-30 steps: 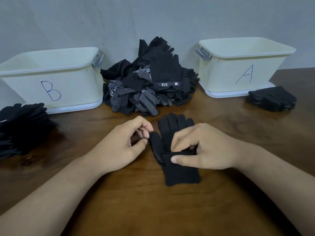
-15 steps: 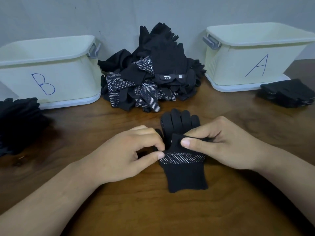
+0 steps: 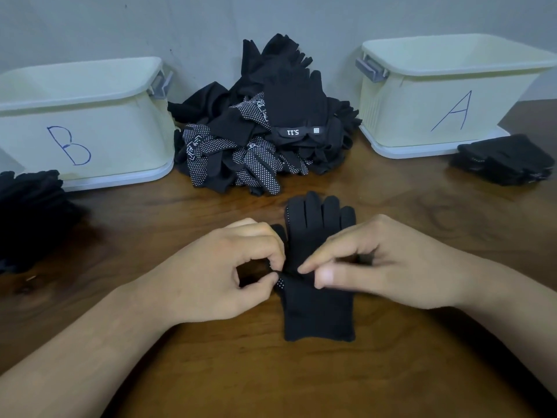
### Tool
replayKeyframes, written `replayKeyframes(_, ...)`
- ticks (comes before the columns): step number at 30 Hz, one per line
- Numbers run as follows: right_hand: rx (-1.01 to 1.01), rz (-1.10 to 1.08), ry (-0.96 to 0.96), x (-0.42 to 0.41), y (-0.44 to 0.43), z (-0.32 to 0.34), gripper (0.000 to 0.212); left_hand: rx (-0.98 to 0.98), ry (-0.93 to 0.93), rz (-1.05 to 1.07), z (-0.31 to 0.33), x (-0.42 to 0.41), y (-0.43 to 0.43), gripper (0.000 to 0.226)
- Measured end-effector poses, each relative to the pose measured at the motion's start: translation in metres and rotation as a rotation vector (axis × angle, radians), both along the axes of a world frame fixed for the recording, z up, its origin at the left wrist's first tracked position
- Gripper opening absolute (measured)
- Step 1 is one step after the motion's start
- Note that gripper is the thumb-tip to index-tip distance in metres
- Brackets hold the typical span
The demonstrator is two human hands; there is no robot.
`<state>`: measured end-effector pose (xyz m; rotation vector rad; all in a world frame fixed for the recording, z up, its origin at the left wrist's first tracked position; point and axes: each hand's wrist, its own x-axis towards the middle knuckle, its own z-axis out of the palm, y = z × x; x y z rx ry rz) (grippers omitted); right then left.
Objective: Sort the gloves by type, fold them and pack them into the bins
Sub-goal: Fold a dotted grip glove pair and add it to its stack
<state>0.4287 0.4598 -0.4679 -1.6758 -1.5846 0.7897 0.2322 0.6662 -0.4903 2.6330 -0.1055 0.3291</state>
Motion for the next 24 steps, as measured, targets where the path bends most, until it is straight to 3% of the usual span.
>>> replayKeyframes(2,-0.017,-0.042,0.084,0.005,0.002,0.000,0.028,-0.022,-0.002,0.009,0.000,-0.001,0.001,0.017)
replayKeyframes(5,-0.042,-0.060,0.051,0.010,0.004,-0.003,0.015,-0.017,-0.026,0.015,0.002,-0.003,0.002,0.015)
replayKeyframes(10,-0.074,0.001,-0.018,0.006,0.004,-0.004,0.030,0.026,0.015,-0.006,0.001,-0.004,0.003,0.014)
replayKeyframes(13,-0.049,0.058,-0.116,0.007,0.002,-0.005,0.019,0.043,-0.021,-0.040,0.004,-0.004,0.000,0.006)
replayKeyframes(17,0.002,0.074,-0.096,0.008,-0.001,-0.003,0.005,0.060,-0.019,0.000,0.003,0.000,-0.008,0.010)
replayKeyframes(24,-0.021,0.069,-0.185,0.027,-0.005,0.009,0.007,-0.301,0.117,0.100,0.005,0.002,-0.010,0.024)
